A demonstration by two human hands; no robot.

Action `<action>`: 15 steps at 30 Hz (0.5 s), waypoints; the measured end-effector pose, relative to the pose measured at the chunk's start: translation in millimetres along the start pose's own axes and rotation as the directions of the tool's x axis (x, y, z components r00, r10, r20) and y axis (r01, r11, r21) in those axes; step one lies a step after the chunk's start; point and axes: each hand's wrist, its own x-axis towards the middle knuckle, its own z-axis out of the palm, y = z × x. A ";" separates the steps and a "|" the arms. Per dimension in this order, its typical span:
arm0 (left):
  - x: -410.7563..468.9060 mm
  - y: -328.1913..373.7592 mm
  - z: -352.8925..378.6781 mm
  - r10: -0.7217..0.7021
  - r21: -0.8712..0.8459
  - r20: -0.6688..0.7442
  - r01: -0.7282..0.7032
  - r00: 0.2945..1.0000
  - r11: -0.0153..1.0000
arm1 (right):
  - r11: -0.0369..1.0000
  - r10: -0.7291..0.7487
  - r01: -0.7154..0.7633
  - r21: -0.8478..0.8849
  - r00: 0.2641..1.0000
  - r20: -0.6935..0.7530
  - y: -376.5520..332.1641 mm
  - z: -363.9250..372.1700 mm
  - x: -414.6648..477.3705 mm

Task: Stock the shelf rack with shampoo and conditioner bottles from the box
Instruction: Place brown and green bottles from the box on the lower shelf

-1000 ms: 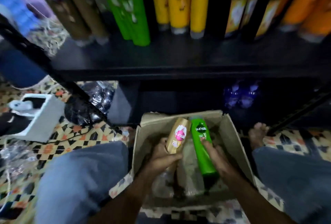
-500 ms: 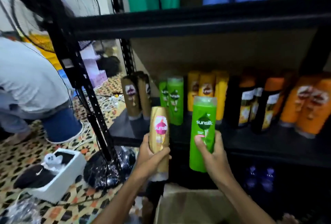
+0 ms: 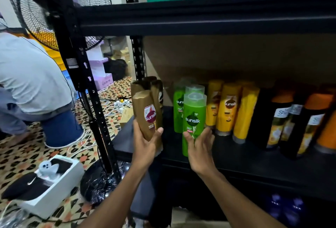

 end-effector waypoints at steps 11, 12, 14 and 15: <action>22.9 -39.8 -8.9 0.054 0.331 -0.047 -0.035 0.997 0.943 | 0.995 -0.067 0.067 -0.069 0.998 0.003 18.5 24.4 16.1; 27.7 -42.7 -9.9 0.052 0.361 -0.078 -0.020 0.996 0.932 | 0.996 -0.074 0.072 -0.042 0.997 -0.026 20.4 25.8 15.5; 36.6 -45.4 -10.3 0.054 0.377 -0.130 -0.001 0.990 0.926 | 0.996 -0.081 0.084 0.023 0.993 -0.090 26.0 27.0 13.4; 40.7 -47.2 -10.1 0.050 0.383 -0.148 0.011 0.988 0.924 | 0.995 -0.080 0.085 0.045 0.991 -0.109 29.3 26.8 13.1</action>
